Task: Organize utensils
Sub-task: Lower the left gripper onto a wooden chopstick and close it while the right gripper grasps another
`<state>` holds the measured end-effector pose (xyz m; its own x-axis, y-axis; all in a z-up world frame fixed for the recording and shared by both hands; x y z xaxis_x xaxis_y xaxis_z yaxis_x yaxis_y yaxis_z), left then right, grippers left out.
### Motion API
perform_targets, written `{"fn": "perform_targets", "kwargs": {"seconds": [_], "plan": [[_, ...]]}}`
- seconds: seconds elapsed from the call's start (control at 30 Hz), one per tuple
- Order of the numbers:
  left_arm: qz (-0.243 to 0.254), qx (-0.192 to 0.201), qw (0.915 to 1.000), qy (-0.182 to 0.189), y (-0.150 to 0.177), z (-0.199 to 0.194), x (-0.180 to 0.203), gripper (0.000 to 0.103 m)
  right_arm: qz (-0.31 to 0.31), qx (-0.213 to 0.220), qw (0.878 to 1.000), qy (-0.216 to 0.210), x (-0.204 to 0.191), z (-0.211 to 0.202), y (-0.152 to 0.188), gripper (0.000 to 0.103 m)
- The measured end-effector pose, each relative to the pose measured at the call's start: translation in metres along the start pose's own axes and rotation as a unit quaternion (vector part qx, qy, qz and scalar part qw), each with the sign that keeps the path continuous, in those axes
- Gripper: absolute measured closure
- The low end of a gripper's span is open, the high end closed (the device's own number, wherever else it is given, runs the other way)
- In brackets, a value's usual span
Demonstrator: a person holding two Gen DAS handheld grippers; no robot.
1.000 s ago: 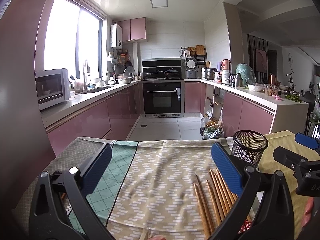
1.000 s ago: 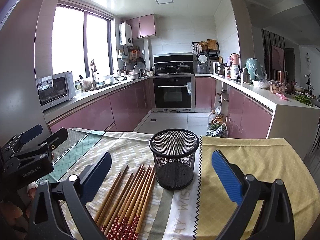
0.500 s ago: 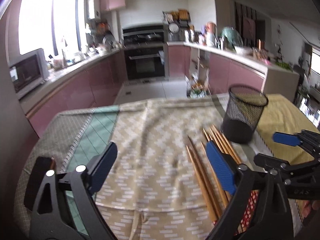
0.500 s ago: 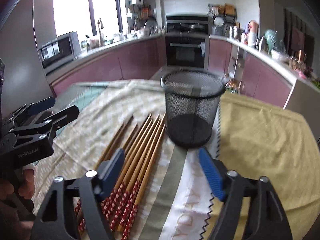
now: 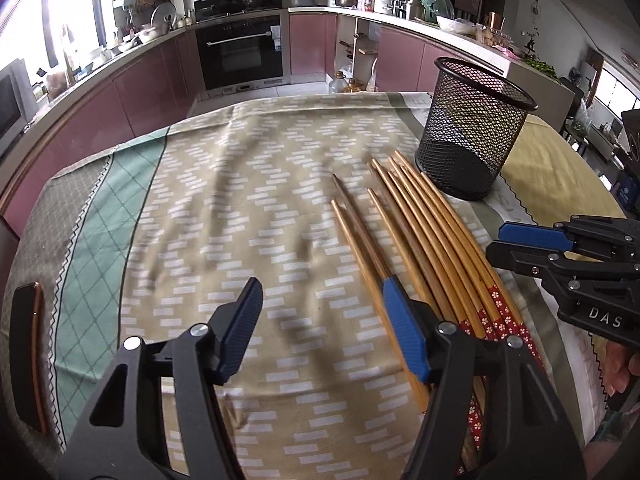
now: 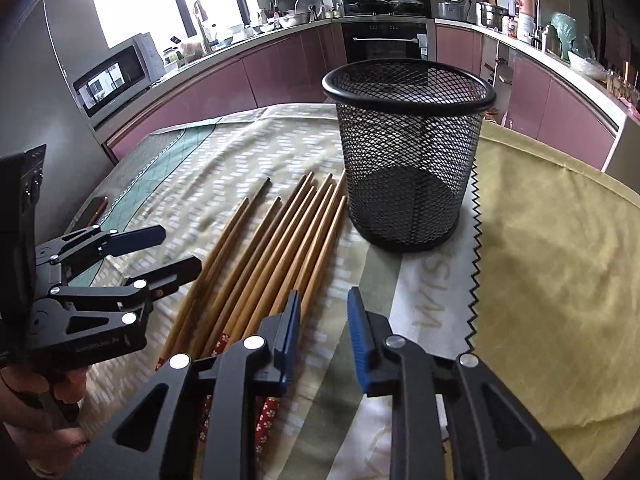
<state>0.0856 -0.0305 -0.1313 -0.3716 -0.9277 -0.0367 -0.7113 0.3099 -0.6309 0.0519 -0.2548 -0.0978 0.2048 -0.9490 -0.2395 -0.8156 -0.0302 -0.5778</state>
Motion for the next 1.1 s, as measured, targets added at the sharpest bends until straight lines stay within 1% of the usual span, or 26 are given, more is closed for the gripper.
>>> {"fn": "perform_targets", "kwargs": {"seconds": [0.17, 0.23, 0.27, 0.4, 0.43, 0.5, 0.53, 0.57, 0.63, 0.7, 0.77, 0.93, 0.97, 1.0, 1.1], "plan": [[0.001, -0.011, 0.9999, 0.008, -0.002, 0.01, 0.001, 0.043, -0.006, -0.014, 1.0, 0.004, -0.001, 0.006, -0.005, 0.08], [0.006, -0.014, 0.9999, 0.004, -0.003, 0.013, 0.002, 0.043, -0.009, -0.02, 1.0, 0.011, 0.0, 0.008, -0.008, 0.08], [0.009, -0.016, 0.9998, 0.004, -0.003, 0.014, 0.002, 0.044, -0.011, -0.023, 1.0, 0.016, 0.001, 0.009, -0.008, 0.083], [0.02, -0.024, 0.9995, 0.002, -0.004, 0.016, 0.002, 0.05, -0.02, -0.033, 0.999, 0.027, 0.004, 0.009, -0.009, 0.085], [0.022, -0.025, 0.9994, 0.001, -0.005, 0.015, 0.002, 0.051, -0.028, -0.036, 0.998, 0.035, 0.001, 0.011, -0.011, 0.085], [0.025, -0.027, 0.9993, 0.003, -0.007, 0.016, 0.001, 0.058, -0.038, -0.038, 0.998, 0.043, -0.002, 0.016, -0.014, 0.087], [0.023, -0.028, 0.9993, 0.005, -0.008, 0.017, 0.0, 0.06, -0.039, -0.041, 0.998, 0.04, -0.004, 0.018, -0.016, 0.091], [0.02, -0.028, 0.9994, 0.007, -0.009, 0.017, -0.002, 0.064, -0.035, -0.043, 0.998, 0.032, -0.003, 0.019, -0.017, 0.094], [0.013, -0.028, 0.9995, 0.009, -0.009, 0.016, -0.006, 0.071, -0.022, -0.048, 0.998, 0.016, 0.001, 0.02, -0.019, 0.096], [0.001, -0.028, 0.9995, 0.015, -0.008, 0.015, -0.011, 0.086, -0.009, -0.053, 0.999, -0.005, 0.004, 0.019, -0.02, 0.097], [-0.013, -0.027, 0.9993, 0.023, -0.007, 0.013, -0.014, 0.089, 0.006, -0.053, 0.998, -0.029, 0.007, 0.016, -0.02, 0.097], [-0.042, -0.017, 0.9979, 0.045, -0.007, 0.007, -0.018, 0.096, 0.006, -0.023, 0.998, -0.053, 0.003, -0.003, -0.023, 0.097], [-0.043, -0.013, 0.9979, 0.047, -0.007, 0.004, -0.017, 0.097, 0.003, -0.013, 0.998, -0.062, 0.001, -0.01, -0.025, 0.097], [-0.041, -0.007, 0.998, 0.048, -0.008, 0.0, -0.016, 0.102, 0.001, -0.005, 0.998, -0.069, 0.0, -0.016, -0.027, 0.097], [-0.037, 0.008, 0.9978, 0.055, -0.013, -0.013, -0.013, 0.102, -0.007, 0.025, 0.996, -0.089, -0.002, -0.039, -0.034, 0.097]]}}
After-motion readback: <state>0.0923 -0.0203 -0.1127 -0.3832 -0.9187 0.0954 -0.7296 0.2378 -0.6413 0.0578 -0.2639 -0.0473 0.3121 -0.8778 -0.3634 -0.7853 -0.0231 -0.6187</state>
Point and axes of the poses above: each gripper's, at about its wrist camera, not at the fingertips, and z roughly the way its jaws point, x to its right, y to its underside, the point moved 5 cm from there along z, roughly the way its jaws point, and after that the axes turned 5 degrees about z, right-handed, at the moved point
